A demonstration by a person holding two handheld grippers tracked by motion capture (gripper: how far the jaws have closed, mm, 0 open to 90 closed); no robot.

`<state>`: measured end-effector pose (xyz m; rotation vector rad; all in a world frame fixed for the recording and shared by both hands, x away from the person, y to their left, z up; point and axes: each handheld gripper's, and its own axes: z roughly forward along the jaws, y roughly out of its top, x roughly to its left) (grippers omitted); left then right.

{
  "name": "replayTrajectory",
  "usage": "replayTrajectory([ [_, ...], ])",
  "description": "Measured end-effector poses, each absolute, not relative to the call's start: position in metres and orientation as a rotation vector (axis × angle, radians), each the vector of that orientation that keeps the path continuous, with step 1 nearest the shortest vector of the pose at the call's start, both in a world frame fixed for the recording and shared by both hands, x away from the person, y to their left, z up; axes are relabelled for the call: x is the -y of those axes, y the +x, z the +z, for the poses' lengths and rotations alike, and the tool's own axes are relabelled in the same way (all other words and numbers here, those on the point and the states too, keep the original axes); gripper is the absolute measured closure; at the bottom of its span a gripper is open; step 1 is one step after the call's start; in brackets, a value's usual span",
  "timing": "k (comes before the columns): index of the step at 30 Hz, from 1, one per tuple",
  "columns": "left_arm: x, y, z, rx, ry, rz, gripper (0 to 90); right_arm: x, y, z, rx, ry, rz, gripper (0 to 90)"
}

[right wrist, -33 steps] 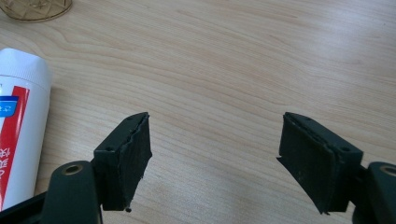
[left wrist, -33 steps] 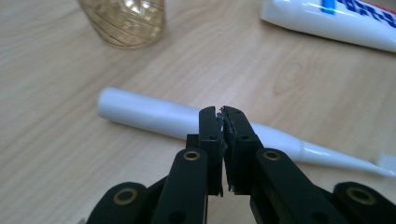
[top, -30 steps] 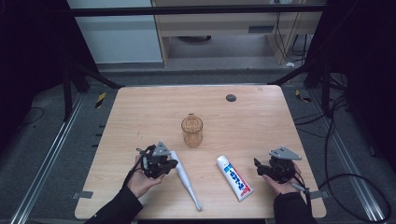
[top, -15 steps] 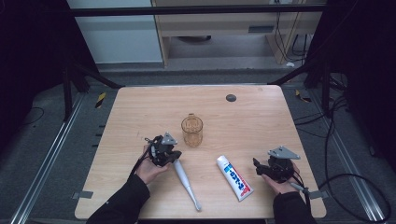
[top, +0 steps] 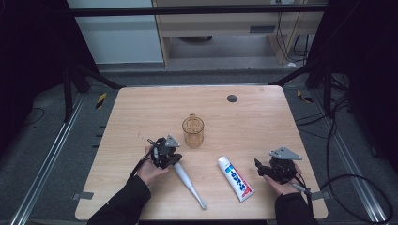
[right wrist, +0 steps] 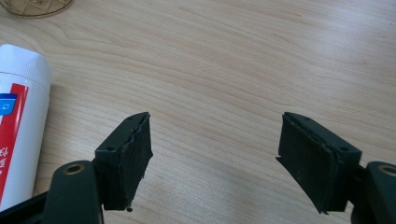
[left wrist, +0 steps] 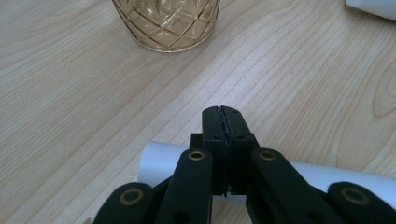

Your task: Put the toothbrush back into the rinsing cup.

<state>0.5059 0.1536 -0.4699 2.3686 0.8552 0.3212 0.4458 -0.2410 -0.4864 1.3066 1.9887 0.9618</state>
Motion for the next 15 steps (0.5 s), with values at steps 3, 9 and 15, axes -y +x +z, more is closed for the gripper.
replayTrajectory([
  [3,-0.155,0.503,-0.469,-0.847,2.375,0.32,88.6,0.241,0.446,-0.486,-1.988,1.306,0.965,25.6],
  [9,-0.162,0.496,-0.468,-0.849,2.384,0.319,88.9,0.241,0.445,-0.486,-1.986,1.308,0.963,25.6],
  [15,-0.168,0.488,-0.467,-0.854,2.394,0.333,89.0,0.241,0.445,-0.486,-1.988,1.307,0.963,25.6],
])
